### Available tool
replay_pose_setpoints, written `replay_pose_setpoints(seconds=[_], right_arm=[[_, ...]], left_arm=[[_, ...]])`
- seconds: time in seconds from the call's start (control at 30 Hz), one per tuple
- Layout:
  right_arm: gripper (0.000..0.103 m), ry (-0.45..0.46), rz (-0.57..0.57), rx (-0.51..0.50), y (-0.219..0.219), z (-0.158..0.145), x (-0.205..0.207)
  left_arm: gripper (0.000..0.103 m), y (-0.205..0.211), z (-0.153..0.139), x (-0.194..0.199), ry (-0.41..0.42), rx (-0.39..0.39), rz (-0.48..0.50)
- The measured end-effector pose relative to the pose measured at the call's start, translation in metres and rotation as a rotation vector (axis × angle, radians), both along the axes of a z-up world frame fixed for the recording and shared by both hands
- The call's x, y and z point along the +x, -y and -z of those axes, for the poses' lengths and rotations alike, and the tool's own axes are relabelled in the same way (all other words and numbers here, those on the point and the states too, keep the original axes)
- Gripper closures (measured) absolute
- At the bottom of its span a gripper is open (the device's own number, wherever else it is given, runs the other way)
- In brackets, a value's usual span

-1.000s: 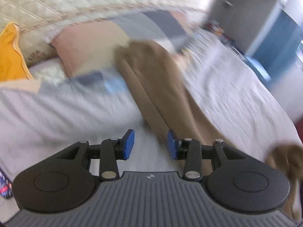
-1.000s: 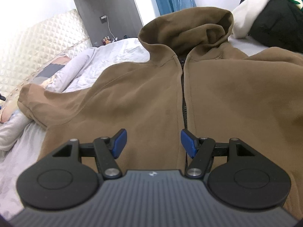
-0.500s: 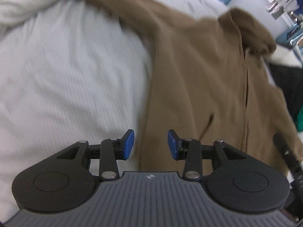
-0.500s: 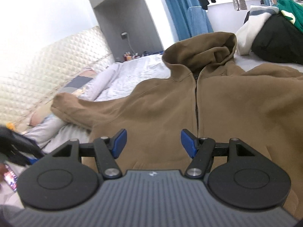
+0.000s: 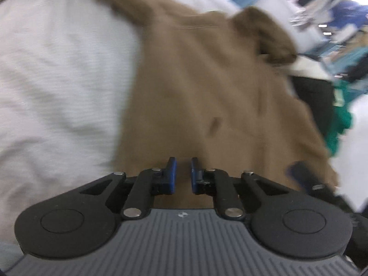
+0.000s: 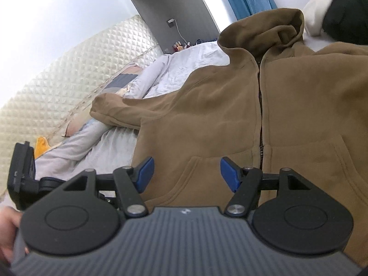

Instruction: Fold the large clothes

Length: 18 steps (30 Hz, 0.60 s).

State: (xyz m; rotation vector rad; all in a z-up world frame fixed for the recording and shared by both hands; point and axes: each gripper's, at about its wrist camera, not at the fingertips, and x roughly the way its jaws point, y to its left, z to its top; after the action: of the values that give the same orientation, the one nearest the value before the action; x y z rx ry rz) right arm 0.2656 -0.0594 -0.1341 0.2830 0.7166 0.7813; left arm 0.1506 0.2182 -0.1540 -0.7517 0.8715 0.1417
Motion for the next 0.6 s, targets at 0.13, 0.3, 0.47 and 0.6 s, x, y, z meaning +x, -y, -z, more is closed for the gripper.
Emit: replay_pose_setpoints(seconds=[0.13,0.3,0.47,0.6], right_arm=[[0.035,-0.062,-0.119,0.011,-0.003,0.006,-0.008],[0.035,-0.106,-0.335,0.049,-0.015,0.004,-0.027],[0.026,-0.091,-0.439,-0.047,-0.048,0.013,-0.047],[0.024,-0.123,-0.424,-0.159,-0.071,0.037,-0.049]], left_arm=[[0.088,0.003,0.004,0.001,0.056,-0.012,0.039],[0.088,-0.017,0.015,-0.013,0.105,-0.124,-0.030],[0.088,-0.025,0.017,-0.023,0.126,-0.119,-0.049],[0.088,-0.024,0.013,-0.030,0.146,-0.100,-0.049]])
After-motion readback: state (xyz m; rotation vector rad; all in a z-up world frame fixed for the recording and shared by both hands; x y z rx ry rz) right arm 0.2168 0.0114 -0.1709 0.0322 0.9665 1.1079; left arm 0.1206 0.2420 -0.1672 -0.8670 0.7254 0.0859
